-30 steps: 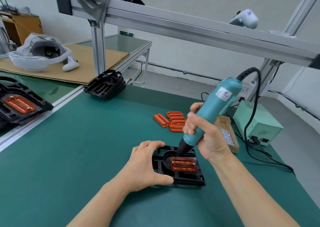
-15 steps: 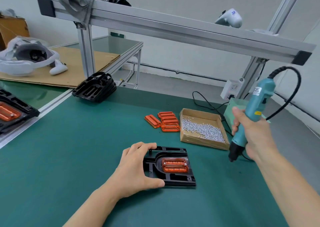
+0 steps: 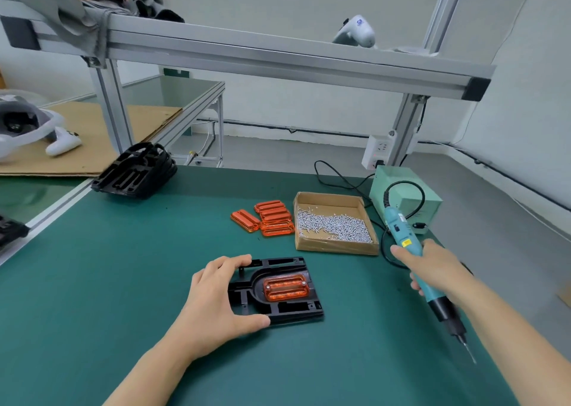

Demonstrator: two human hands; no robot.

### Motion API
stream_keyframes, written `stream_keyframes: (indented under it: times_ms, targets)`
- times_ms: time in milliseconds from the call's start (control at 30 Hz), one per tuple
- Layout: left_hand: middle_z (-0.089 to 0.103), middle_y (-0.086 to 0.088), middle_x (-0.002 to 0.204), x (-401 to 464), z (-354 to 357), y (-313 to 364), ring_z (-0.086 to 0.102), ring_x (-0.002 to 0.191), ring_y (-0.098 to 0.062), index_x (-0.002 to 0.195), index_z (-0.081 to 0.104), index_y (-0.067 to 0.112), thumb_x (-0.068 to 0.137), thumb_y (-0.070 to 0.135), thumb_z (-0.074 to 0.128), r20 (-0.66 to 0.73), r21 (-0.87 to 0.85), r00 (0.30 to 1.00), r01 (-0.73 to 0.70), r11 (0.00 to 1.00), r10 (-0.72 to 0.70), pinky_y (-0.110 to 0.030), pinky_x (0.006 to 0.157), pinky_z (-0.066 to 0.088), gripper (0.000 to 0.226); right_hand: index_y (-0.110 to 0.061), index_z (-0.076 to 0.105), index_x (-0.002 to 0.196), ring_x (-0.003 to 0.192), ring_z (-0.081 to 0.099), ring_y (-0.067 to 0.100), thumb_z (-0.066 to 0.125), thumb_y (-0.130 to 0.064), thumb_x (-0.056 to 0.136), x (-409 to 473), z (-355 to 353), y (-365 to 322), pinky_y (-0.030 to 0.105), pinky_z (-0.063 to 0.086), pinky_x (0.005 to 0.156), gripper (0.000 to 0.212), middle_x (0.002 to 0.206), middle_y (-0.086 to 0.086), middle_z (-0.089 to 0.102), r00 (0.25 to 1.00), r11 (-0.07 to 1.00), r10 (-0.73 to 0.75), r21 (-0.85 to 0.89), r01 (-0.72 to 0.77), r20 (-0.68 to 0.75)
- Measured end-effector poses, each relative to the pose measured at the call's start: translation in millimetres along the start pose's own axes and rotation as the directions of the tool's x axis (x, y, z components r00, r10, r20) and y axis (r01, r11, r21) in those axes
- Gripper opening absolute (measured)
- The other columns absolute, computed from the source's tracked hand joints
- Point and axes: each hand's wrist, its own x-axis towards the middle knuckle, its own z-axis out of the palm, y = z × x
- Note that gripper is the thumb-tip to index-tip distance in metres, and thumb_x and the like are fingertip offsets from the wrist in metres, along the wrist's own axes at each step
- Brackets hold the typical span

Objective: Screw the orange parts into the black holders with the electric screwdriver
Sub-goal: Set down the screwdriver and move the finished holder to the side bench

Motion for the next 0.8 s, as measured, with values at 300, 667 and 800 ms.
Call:
stream_keyframes:
  times_ms: [300, 667, 800]
  targets:
    - [0.032, 0.027, 0.131, -0.2, 1.7, -3.6, 0.022, 0.123, -0.006, 0.129, 0.034, 0.051, 0.052, 0.055, 0.078, -0.017, 0.012, 1.0, -0.008, 1.0, 0.009, -0.028, 0.1, 0.03, 0.089, -0.013, 0.054, 0.112, 0.08, 0.055, 0.021, 0.043, -0.057, 0.093, 13.1, 13.0, 4.3, 0.027, 0.04, 0.059, 0.049, 0.09, 0.0, 0.055, 0.989, 0.709, -0.057, -0.703, -0.057, -0.137]
    - [0.032, 0.031, 0.132, 1.1, 2.3, -5.3, 0.027, 0.121, -0.006, 0.121, 0.035, 0.055, 0.05, 0.056, 0.078, -0.019, -0.007, 1.0, -0.025, 1.0, 0.025, -0.026, 0.097, 0.029, 0.084, -0.02, 0.048, 0.096, 0.082, 0.055, 0.017, 0.037, -0.071, 0.09, 23.7, 22.0, -0.6, 0.025, 0.04, 0.061, 0.053, 0.089, -0.004, 0.054, 0.994, 0.554, -0.069, -0.831, -0.037, -0.09]
    - [0.032, 0.031, 0.132, 1.8, 2.5, -5.2, 0.027, 0.121, -0.006, 0.122, 0.035, 0.054, 0.052, 0.053, 0.08, -0.021, 0.001, 0.999, -0.028, 1.0, 0.028, -0.026, 0.098, 0.029, 0.084, -0.021, 0.049, 0.094, 0.081, 0.056, 0.015, 0.037, -0.074, 0.088, 24.9, 20.3, 1.6, 0.022, 0.041, 0.058, 0.055, 0.078, -0.005, 0.049, 0.99, 0.538, -0.075, -0.841, -0.057, -0.116]
